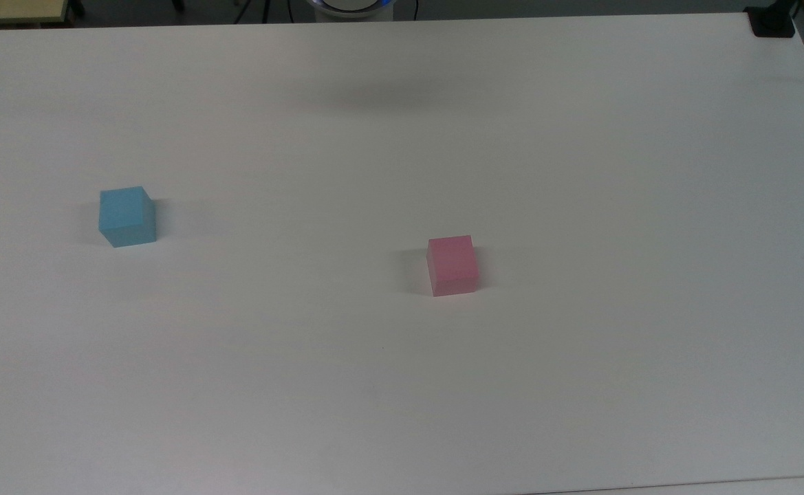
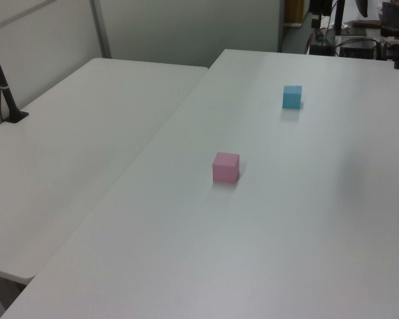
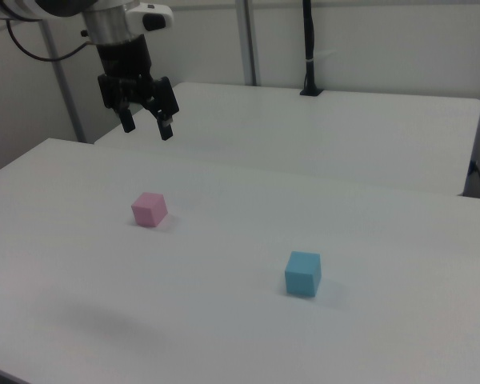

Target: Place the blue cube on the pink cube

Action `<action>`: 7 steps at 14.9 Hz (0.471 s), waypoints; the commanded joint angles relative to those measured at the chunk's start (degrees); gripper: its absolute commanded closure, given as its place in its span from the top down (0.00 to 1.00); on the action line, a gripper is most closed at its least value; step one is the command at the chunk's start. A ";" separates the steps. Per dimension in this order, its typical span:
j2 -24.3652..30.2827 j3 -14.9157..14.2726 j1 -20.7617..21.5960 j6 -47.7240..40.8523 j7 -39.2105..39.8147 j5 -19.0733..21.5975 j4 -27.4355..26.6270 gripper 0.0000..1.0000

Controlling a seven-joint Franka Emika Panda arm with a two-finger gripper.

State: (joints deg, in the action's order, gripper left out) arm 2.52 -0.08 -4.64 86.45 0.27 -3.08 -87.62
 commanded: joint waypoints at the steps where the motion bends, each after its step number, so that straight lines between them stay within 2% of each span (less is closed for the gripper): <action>1: 2.57 -2.82 2.61 1.44 5.52 2.62 -2.03 1.00; 7: 2.49 -2.82 2.44 1.70 5.62 2.12 -2.03 1.00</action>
State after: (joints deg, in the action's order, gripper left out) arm 3.38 -1.80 -3.10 86.45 4.38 -1.54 -87.61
